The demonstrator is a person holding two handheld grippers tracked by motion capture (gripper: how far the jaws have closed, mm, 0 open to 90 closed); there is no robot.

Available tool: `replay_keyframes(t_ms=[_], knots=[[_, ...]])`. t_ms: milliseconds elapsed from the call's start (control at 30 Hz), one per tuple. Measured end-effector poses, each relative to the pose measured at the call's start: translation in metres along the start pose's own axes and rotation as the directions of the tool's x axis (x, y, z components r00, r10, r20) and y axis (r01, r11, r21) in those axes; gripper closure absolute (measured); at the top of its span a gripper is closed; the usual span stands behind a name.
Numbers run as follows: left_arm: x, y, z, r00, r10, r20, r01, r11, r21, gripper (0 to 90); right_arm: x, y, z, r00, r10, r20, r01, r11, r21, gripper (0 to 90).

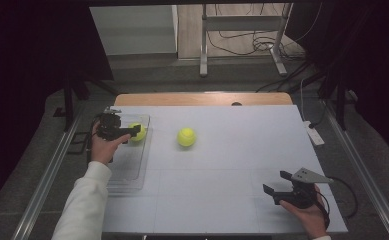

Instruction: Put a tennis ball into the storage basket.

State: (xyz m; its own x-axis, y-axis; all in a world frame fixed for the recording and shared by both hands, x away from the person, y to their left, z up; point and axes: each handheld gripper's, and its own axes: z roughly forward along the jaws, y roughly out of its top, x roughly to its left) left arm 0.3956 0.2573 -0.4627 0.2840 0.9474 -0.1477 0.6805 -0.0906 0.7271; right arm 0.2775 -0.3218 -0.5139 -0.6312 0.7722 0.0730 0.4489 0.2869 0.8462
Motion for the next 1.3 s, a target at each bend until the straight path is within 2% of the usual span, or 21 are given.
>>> replay_keyframes(t_ms=[167,367,700,1100,1300], knots=[[-0.007,0.0,-0.008,0.9993,0.023,0.029,-0.023,0.9994,-0.025,15.4,-0.001,0.0,0.001,1.0,0.008,-0.004,-0.008,1.0,-0.003,13.1],[-0.014,-0.002,-0.02,0.9978,0.034,0.057,-0.031,0.9981,-0.053,15.6,0.0,-0.001,0.003,0.9999,0.008,-0.007,-0.007,1.0,0.008,13.0],[-0.03,-0.009,-0.039,0.9908,0.075,0.113,-0.063,0.9917,-0.112,15.6,0.0,0.0,0.001,1.0,0.008,-0.003,-0.008,1.0,0.001,13.0],[-0.038,-0.028,-0.049,0.9833,0.082,0.162,-0.059,0.9883,-0.141,15.5,0.0,0.002,0.003,1.0,0.002,-0.005,-0.002,1.0,-0.002,13.0],[-0.043,-0.035,-0.053,0.9807,0.093,0.172,-0.068,0.9872,-0.145,15.4,0.0,0.003,0.003,1.0,-0.002,-0.006,0.002,1.0,-0.003,13.0]])
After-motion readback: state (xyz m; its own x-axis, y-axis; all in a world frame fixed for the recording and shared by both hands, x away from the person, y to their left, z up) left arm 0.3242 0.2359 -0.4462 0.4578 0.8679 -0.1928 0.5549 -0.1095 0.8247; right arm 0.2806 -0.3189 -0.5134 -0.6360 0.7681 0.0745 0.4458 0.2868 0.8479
